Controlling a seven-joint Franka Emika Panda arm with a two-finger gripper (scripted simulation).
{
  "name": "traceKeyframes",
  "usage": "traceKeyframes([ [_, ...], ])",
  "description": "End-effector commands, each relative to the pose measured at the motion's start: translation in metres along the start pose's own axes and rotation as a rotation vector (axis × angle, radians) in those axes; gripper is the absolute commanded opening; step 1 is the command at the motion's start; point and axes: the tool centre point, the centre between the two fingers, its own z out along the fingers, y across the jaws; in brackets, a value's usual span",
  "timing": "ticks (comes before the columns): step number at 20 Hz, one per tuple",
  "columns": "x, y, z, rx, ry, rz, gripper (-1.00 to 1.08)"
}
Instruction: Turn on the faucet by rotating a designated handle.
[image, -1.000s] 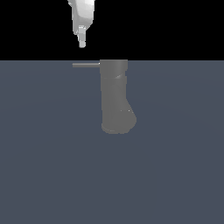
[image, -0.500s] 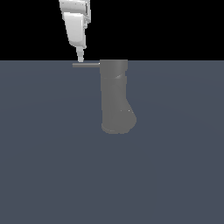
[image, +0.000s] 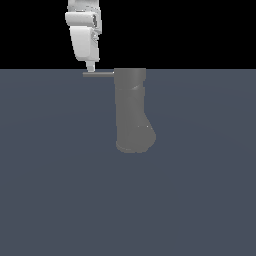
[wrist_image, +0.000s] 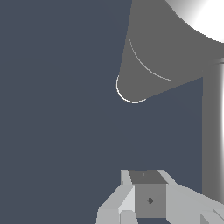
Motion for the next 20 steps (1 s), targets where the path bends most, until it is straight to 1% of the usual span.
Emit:
traceKeyframes([
  [1,0.000,-0.001,0.000,0.001,0.001,0.004,-1.00],
  [4,0.000,-0.001,0.001,0.001,0.001,0.003,-1.00],
  [20,0.002,0.043,0.001,0.001,0.001,0.003,-1.00],
])
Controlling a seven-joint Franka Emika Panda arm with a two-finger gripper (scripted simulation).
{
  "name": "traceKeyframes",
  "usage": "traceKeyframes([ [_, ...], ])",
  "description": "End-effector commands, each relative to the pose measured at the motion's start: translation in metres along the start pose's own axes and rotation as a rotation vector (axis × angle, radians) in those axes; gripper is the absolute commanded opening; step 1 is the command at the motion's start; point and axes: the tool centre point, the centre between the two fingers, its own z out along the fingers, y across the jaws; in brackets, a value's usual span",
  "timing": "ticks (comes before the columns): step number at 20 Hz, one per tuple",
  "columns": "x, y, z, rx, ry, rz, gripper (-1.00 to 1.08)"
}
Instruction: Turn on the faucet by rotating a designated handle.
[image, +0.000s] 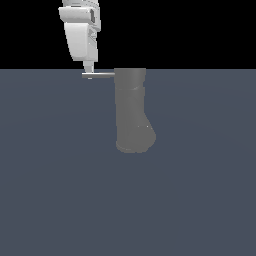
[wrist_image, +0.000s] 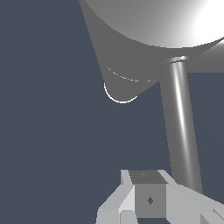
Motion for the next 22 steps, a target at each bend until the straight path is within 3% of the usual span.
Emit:
traceKeyframes([
  [1,0.002,0.011,0.000,-0.008,0.002,0.002,-1.00],
  [18,0.005,0.061,0.000,-0.008,0.002,0.003,-1.00],
  [22,0.006,0.061,0.000,-0.002,0.003,-0.004,-1.00],
])
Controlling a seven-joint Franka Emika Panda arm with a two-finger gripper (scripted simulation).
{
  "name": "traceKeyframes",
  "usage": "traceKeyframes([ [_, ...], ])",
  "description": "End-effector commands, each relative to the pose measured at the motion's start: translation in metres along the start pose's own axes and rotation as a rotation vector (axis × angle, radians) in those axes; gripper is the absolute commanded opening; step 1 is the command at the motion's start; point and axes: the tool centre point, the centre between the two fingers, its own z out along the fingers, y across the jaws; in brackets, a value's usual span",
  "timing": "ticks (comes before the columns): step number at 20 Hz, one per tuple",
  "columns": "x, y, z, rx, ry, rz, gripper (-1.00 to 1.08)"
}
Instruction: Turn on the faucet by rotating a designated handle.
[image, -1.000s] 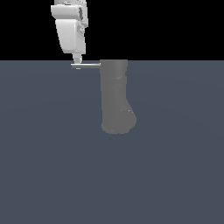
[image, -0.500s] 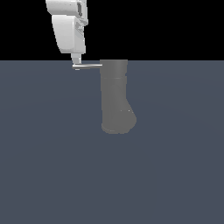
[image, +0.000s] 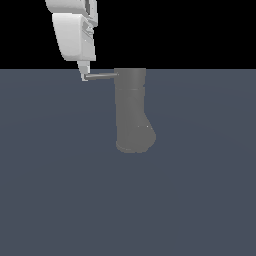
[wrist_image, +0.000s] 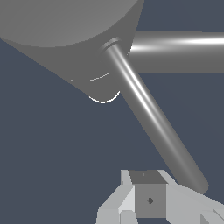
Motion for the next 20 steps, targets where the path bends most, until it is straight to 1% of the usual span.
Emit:
traceKeyframes([
  [1,0.009,0.007,0.000,-0.004,0.002,0.005,-1.00],
  [20,0.066,0.062,-0.001,-0.008,0.002,0.011,-1.00],
])
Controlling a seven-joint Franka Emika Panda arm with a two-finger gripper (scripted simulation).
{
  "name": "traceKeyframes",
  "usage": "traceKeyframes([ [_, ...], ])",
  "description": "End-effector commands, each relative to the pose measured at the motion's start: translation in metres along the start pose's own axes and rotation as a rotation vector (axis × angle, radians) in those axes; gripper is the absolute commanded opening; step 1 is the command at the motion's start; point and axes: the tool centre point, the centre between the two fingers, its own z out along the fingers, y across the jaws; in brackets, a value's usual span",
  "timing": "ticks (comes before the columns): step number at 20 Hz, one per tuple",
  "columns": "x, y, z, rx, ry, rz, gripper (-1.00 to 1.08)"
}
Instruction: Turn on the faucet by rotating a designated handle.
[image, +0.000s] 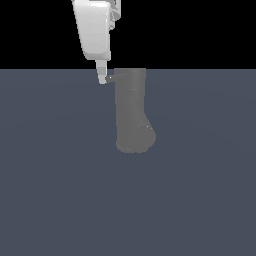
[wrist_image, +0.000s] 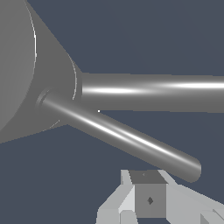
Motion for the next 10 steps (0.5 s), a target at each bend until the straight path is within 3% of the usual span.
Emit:
traceKeyframes([
  [1,0.019,0.010,0.000,-0.006,0.001,0.022,-1.00],
  [5,0.028,0.019,0.000,-0.007,0.002,0.023,-1.00],
  [6,0.015,0.015,0.000,-0.003,0.003,0.003,-1.00],
  [10,0.041,0.015,0.000,-0.004,0.003,0.007,-1.00],
])
